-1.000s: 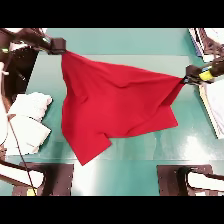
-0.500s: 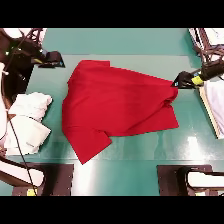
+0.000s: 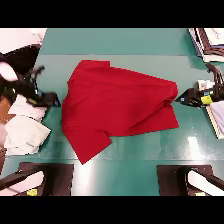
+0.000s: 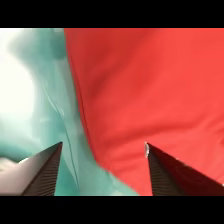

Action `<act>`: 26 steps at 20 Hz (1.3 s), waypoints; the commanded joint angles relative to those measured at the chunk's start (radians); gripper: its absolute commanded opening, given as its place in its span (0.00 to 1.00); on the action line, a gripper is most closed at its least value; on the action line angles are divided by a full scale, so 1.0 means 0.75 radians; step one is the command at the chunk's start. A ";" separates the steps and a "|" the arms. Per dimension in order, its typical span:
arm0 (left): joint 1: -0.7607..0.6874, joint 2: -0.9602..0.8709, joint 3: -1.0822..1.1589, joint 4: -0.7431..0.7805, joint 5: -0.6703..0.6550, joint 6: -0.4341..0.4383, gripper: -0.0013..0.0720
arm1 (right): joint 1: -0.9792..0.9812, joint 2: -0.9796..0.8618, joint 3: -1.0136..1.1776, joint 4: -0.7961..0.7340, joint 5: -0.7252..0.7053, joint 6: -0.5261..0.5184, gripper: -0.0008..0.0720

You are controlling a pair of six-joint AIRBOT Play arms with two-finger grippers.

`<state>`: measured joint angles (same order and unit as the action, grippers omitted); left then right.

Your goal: Fold the shirts.

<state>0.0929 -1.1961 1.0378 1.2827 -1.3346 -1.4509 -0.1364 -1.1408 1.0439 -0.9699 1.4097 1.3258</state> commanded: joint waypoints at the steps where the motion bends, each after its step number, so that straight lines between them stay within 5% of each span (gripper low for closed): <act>1: 0.004 0.182 -0.382 -0.005 0.130 -0.026 0.85 | -0.016 0.116 -0.114 0.013 -0.028 -0.006 0.62; 12: 0.000 0.189 -0.647 -0.328 0.379 0.009 0.85 | -0.015 0.163 -0.115 0.014 -0.033 -0.005 0.62; 13: 0.000 0.189 -0.647 -0.341 0.386 0.016 0.76 | -0.015 0.163 -0.115 0.014 -0.032 -0.005 0.62; 15: 0.000 0.189 -0.641 -0.343 0.392 0.016 0.12 | -0.018 0.163 -0.115 0.007 -0.027 -0.006 0.62; 16: 0.001 0.189 -0.624 -0.342 0.385 0.017 0.05 | -0.027 0.163 -0.115 -0.006 -0.025 -0.006 0.62; 21: 0.000 0.312 -0.459 -0.295 0.289 0.016 0.05 | -0.275 0.162 -0.283 -0.158 0.078 -0.005 0.62; 26: 0.000 0.347 -0.420 -0.305 0.291 0.015 0.05 | -0.535 0.146 -0.658 -0.158 -0.129 -0.006 0.63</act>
<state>0.0925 -0.9524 0.7044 1.0550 -1.1141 -1.4399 -0.4511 -1.0229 0.6792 -1.0771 1.3872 1.3212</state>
